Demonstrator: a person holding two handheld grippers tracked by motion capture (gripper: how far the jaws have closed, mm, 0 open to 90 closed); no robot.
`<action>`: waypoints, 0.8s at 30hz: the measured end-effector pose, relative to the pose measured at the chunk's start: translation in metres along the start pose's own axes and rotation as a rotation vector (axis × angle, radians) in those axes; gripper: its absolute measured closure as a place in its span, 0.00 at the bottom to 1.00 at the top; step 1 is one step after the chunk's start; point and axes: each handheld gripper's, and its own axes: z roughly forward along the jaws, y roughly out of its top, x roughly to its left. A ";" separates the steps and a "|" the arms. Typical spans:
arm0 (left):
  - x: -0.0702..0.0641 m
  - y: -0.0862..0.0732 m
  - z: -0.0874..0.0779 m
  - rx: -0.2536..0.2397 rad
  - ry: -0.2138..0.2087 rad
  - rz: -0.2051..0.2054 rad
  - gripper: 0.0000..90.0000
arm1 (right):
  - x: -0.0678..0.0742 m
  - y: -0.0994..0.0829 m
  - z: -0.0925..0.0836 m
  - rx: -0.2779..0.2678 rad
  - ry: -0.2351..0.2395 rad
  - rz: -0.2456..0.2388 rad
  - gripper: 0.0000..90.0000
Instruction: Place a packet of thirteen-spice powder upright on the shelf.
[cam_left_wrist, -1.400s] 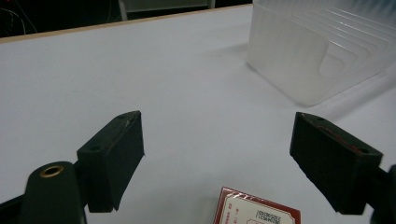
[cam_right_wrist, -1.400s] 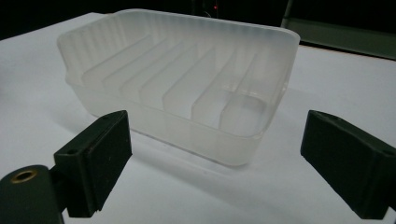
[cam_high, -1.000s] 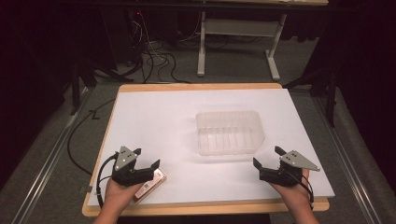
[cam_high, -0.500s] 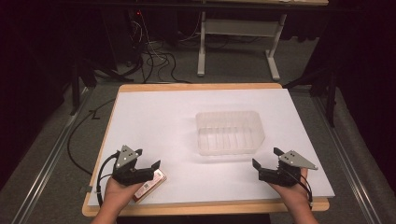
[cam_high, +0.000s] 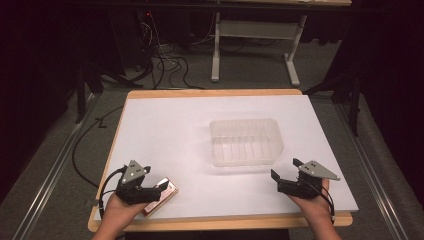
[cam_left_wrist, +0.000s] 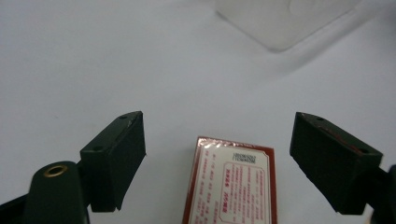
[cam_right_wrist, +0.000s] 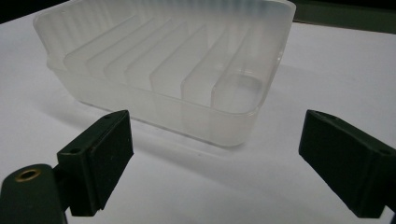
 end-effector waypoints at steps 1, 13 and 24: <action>0.000 -0.001 0.001 0.012 -0.003 0.001 0.21 | 0.000 0.000 0.000 0.000 -0.001 -0.001 0.11; -0.010 -0.014 0.026 0.241 -0.002 0.061 0.27 | 0.001 0.000 0.000 0.012 0.006 -0.009 0.12; -0.011 -0.015 0.028 0.292 -0.008 0.050 0.36 | 0.001 -0.001 0.001 0.016 0.011 -0.015 0.14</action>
